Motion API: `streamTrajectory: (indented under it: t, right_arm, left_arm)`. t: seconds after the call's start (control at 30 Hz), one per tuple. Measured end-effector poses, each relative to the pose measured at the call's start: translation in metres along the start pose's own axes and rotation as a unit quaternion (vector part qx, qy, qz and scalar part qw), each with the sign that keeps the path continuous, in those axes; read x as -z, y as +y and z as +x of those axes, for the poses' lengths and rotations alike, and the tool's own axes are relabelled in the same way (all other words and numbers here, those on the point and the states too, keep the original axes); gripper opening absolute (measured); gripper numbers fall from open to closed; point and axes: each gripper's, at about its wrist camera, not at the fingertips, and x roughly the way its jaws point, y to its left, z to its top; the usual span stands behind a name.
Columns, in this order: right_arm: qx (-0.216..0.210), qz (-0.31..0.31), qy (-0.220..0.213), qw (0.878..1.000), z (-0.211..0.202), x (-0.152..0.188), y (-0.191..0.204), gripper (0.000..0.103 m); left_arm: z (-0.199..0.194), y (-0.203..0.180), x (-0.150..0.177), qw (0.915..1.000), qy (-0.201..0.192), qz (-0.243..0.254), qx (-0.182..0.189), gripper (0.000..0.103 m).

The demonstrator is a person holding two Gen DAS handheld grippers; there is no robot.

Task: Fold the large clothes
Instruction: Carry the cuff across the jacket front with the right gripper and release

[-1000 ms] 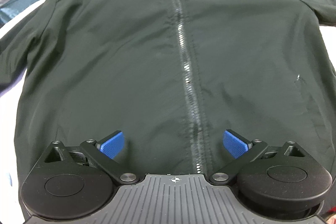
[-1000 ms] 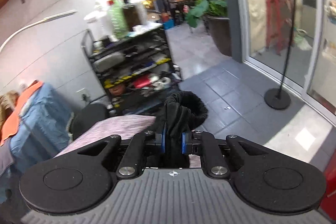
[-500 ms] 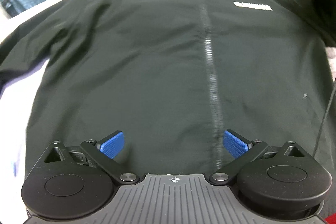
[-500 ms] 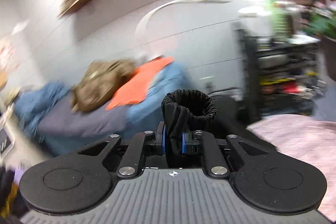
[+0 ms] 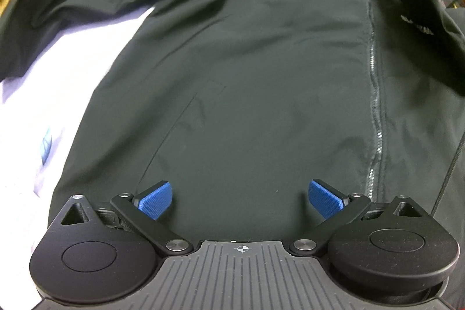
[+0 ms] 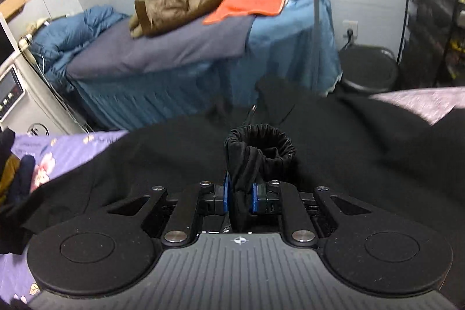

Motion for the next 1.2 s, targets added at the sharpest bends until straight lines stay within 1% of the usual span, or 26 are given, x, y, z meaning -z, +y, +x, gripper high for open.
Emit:
streamTrajectory:
  t: [0.1, 0.17, 0.2, 0.23, 0.3, 0.33, 0.37, 0.43, 0.5, 0.6, 0.67, 0.73, 0.77, 0.87, 0.93, 0.97, 1.07, 1.13, 1.17, 1.2]
  right_arm:
    - [-0.003, -0.004, 0.004, 1.000, 0.009, 0.011, 0.011, 0.018]
    - [-0.005, -0.024, 0.003, 1.000, 0.019, 0.011, 0.023, 0.027]
    - [0.000, -0.040, 0.002, 0.999, 0.025, 0.013, 0.027, 0.040]
    - [0.005, -0.056, 0.004, 0.998, 0.031, 0.013, 0.031, 0.066]
    - [0.017, -0.067, 0.015, 0.998, 0.037, 0.017, 0.036, 0.091]
    - [0.018, -0.060, 0.020, 0.998, 0.035, 0.019, 0.037, 0.090]
    - [0.006, -0.050, 0.023, 0.998, 0.031, 0.021, 0.036, 0.090]
    - [-0.033, -0.044, 0.018, 0.998, 0.016, 0.029, 0.031, 0.090]
    - [-0.032, -0.048, 0.002, 0.998, -0.005, 0.040, 0.025, 0.094]
    - [-0.004, -0.054, -0.008, 0.999, -0.028, 0.058, 0.004, 0.095]
    - [0.037, -0.071, -0.004, 0.997, -0.037, 0.069, -0.014, 0.094]
    - [0.088, -0.083, -0.002, 0.993, -0.044, 0.078, -0.034, 0.087]
    - [0.104, -0.084, -0.002, 0.991, -0.047, 0.081, -0.045, 0.087]
    - [0.129, -0.081, -0.006, 0.988, -0.051, 0.088, -0.071, 0.087]
    - [0.143, -0.083, 0.011, 0.986, -0.047, 0.089, -0.080, 0.087]
    - [0.148, -0.083, 0.018, 0.985, -0.044, 0.091, -0.085, 0.087]
    - [0.156, -0.078, 0.016, 0.985, -0.042, 0.096, -0.090, 0.087]
    - [0.166, -0.057, 0.008, 0.984, -0.039, 0.098, -0.090, 0.087]
    - [0.170, -0.043, 0.006, 0.984, -0.037, 0.102, -0.092, 0.088]
    - [0.175, -0.031, 0.007, 0.984, -0.035, 0.104, -0.093, 0.089]
  left_arm:
    - [0.001, -0.001, 0.001, 1.0000, 0.000, 0.006, 0.002, 0.103]
    - [-0.001, -0.006, 0.000, 0.9999, -0.001, 0.009, 0.006, 0.103]
    - [-0.001, -0.008, -0.001, 0.9999, -0.001, 0.011, 0.009, 0.103]
    - [-0.002, -0.012, -0.002, 0.9999, -0.003, 0.012, 0.011, 0.103]
    - [-0.002, -0.018, -0.006, 0.9998, -0.004, 0.017, 0.014, 0.103]
    - [-0.001, -0.020, -0.008, 0.9997, -0.003, 0.020, 0.014, 0.103]
    - [0.000, -0.023, -0.011, 0.9996, -0.002, 0.024, 0.014, 0.103]
    - [0.003, -0.030, -0.018, 0.9992, -0.003, 0.037, 0.014, 0.103]
    - [0.002, -0.038, -0.028, 0.9983, -0.014, 0.057, 0.007, 0.103]
    - [0.000, -0.056, -0.054, 0.9949, -0.044, 0.091, 0.003, 0.103]
    - [-0.002, -0.073, -0.077, 0.9912, -0.069, 0.113, 0.013, 0.103]
    - [-0.003, -0.094, -0.102, 0.9861, -0.094, 0.135, 0.027, 0.103]
    - [-0.003, -0.107, -0.114, 0.9829, -0.105, 0.147, 0.034, 0.103]
    - [0.005, -0.149, -0.148, 0.9732, -0.124, 0.187, 0.051, 0.103]
    - [0.013, -0.175, -0.164, 0.9671, -0.131, 0.211, 0.055, 0.103]
    - [0.019, -0.187, -0.172, 0.9642, -0.133, 0.223, 0.054, 0.103]
    - [0.041, -0.214, -0.186, 0.9590, -0.123, 0.252, 0.044, 0.103]
    - [0.063, -0.228, -0.192, 0.9554, -0.099, 0.277, 0.029, 0.103]
    - [0.076, -0.233, -0.192, 0.9530, -0.082, 0.291, 0.013, 0.103]
    - [0.086, -0.238, -0.191, 0.9503, -0.073, 0.303, 0.001, 0.103]
